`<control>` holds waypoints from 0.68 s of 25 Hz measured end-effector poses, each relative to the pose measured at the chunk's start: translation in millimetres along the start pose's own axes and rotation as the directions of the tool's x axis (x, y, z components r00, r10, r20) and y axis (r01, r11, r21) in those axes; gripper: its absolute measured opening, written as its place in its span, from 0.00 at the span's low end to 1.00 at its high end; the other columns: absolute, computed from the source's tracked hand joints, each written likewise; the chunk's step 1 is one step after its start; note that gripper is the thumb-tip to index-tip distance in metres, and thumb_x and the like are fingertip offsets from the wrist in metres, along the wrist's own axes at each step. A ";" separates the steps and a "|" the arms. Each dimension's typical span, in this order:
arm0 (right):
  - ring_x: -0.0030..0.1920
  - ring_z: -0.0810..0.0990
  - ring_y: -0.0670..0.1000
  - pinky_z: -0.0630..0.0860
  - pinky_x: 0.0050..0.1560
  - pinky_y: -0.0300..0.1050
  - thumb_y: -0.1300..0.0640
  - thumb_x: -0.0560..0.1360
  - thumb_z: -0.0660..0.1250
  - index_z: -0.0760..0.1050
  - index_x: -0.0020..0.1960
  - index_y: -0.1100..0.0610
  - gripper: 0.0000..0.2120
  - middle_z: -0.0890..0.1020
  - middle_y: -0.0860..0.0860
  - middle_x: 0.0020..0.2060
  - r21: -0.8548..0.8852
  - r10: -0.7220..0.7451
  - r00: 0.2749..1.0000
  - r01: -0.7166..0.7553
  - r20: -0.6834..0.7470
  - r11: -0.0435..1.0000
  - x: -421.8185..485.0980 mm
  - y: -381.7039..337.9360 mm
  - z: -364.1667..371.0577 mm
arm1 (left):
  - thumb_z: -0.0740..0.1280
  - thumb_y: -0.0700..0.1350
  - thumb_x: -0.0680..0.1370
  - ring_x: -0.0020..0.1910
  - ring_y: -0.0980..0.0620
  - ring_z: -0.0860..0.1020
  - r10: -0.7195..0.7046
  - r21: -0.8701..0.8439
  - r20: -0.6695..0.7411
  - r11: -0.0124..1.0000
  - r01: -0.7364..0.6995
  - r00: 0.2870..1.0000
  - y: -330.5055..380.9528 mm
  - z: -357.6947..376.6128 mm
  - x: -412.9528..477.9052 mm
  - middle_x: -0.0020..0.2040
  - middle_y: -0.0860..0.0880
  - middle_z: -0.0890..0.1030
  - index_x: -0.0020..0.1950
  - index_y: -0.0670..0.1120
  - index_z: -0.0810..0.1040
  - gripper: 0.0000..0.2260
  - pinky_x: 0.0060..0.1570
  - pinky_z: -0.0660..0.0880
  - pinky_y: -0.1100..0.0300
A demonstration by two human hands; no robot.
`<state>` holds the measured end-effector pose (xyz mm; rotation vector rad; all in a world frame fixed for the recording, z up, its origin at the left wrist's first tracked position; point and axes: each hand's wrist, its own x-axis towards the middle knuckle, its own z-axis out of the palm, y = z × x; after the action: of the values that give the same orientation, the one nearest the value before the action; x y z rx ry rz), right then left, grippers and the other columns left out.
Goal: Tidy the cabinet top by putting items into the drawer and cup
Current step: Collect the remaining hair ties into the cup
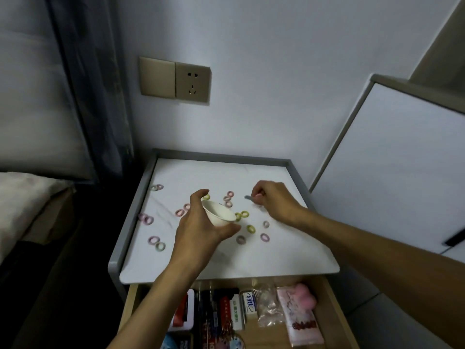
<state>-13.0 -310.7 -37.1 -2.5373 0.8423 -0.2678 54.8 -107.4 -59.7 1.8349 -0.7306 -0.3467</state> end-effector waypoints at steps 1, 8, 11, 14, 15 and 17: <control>0.41 0.80 0.48 0.72 0.37 0.33 0.62 0.77 0.67 0.78 0.44 0.55 0.05 0.82 0.50 0.40 0.065 -0.027 0.999 0.029 -0.027 0.997 -1.6 -11.2 -8.9 | 0.80 0.51 0.65 0.52 0.51 0.74 0.006 0.007 0.001 1.000 -0.006 1.000 -0.3 1.2 -0.1 0.55 0.54 0.72 0.72 0.55 0.61 0.41 0.45 0.72 0.59; 0.41 0.80 0.41 0.73 0.43 0.31 0.64 0.75 0.66 0.83 0.50 0.54 0.10 0.85 0.46 0.42 0.085 -0.412 0.880 0.404 0.235 0.911 -44.4 -82.1 0.6 | 0.80 0.48 0.65 0.55 0.53 0.77 0.061 0.036 0.024 0.997 -0.062 0.998 1.6 3.2 -1.5 0.57 0.53 0.78 0.74 0.53 0.59 0.43 0.44 0.71 0.67; 0.44 0.81 0.39 0.75 0.48 0.32 0.62 0.75 0.69 0.85 0.52 0.54 0.08 0.86 0.46 0.45 0.247 -0.371 0.917 0.330 0.144 0.911 -36.5 -78.2 -9.9 | 0.80 0.50 0.65 0.54 0.50 0.78 0.027 0.009 -0.016 1.000 -0.027 1.000 0.9 -5.5 1.1 0.58 0.51 0.78 0.73 0.54 0.60 0.43 0.44 0.74 0.63; 0.46 0.81 0.40 0.78 0.51 0.40 0.60 0.75 0.71 0.84 0.51 0.53 0.07 0.85 0.45 0.48 0.221 -0.209 0.977 0.198 0.027 0.955 -28.6 -38.1 -12.1 | 0.80 0.51 0.64 0.55 0.47 0.76 -0.012 -0.013 -0.063 1.000 0.011 0.998 0.7 -13.9 0.9 0.59 0.49 0.76 0.72 0.54 0.61 0.42 0.47 0.73 0.56; 0.47 0.80 0.42 0.78 0.49 0.40 0.59 0.74 0.72 0.83 0.54 0.51 0.09 0.83 0.46 0.51 0.126 -0.157 0.984 0.147 0.079 0.981 -28.5 -16.3 -9.5 | 0.80 0.51 0.64 0.55 0.47 0.75 -0.009 -0.013 -0.062 1.000 0.008 0.998 1.4 -15.1 -0.7 0.60 0.49 0.76 0.72 0.54 0.61 0.42 0.48 0.72 0.56; 0.53 0.76 0.45 0.71 0.48 0.28 0.58 0.72 0.74 0.78 0.61 0.48 0.19 0.77 0.48 0.59 -0.063 -0.119 0.948 0.144 0.294 0.988 -31.7 26.8 -1.5 | 0.80 0.51 0.65 0.55 0.47 0.75 0.004 -0.008 -0.054 1.000 -0.005 0.999 2.6 -16.7 -4.5 0.60 0.49 0.76 0.72 0.54 0.61 0.42 0.48 0.72 0.57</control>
<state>-52.6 -311.1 -49.8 -2.6281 0.5826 0.1006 59.8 -92.7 -51.5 1.8275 -0.6948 -0.2956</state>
